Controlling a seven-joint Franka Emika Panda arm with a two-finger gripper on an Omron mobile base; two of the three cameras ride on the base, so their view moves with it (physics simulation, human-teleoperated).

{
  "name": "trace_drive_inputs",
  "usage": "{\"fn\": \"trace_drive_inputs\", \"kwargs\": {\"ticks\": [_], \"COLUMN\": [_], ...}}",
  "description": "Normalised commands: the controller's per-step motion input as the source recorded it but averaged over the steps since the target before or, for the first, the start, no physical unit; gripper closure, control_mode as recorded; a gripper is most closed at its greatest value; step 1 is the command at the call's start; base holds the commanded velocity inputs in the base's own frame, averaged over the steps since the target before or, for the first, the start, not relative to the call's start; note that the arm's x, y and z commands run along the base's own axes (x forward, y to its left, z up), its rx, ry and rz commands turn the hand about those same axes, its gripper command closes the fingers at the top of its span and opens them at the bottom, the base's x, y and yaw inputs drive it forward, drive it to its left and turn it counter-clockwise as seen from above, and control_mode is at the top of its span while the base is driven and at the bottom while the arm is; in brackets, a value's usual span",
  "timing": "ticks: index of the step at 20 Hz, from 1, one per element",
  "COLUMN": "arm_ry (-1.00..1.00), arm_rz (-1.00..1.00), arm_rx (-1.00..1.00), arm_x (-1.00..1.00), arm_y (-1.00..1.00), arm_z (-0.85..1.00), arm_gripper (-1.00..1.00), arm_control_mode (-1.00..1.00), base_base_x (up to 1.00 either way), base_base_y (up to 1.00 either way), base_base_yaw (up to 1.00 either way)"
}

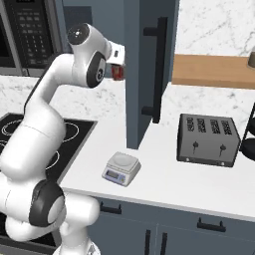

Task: Pick the yogurt and place it on the digital scale for weighing, and close the cabinet.

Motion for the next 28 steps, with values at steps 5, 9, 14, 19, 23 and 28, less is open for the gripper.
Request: {"fn": "trace_drive_inputs", "kwargs": {"ticks": [5,9,14,19,23,28], "arm_ry": [0.03,0.07,0.01,0.0,-0.05,-0.06], "arm_rz": [0.06,0.07,0.19,0.24,0.27,0.24], "arm_rx": [0.07,0.21,0.07,0.0,0.0,0.0], "arm_x": [-0.98,-0.51,0.01,0.21,0.14,0.16], "arm_y": [0.6,0.36,0.25,0.09,0.0,0.0], "arm_z": [-0.74,-0.98,-0.95,-0.69,-0.59,-0.43], "arm_gripper": [1.0,1.0,1.0,1.0,1.0,1.0], "arm_control_mode": [-1.0,-1.0,-1.0,-1.0,-1.0,-1.0], "base_base_x": [0.0,0.0,0.0,0.0,0.0,0.0], "base_base_y": [0.0,0.0,0.0,0.0,0.0,0.0], "base_base_yaw": [0.0,0.0,0.0,0.0,0.0,0.0]}}
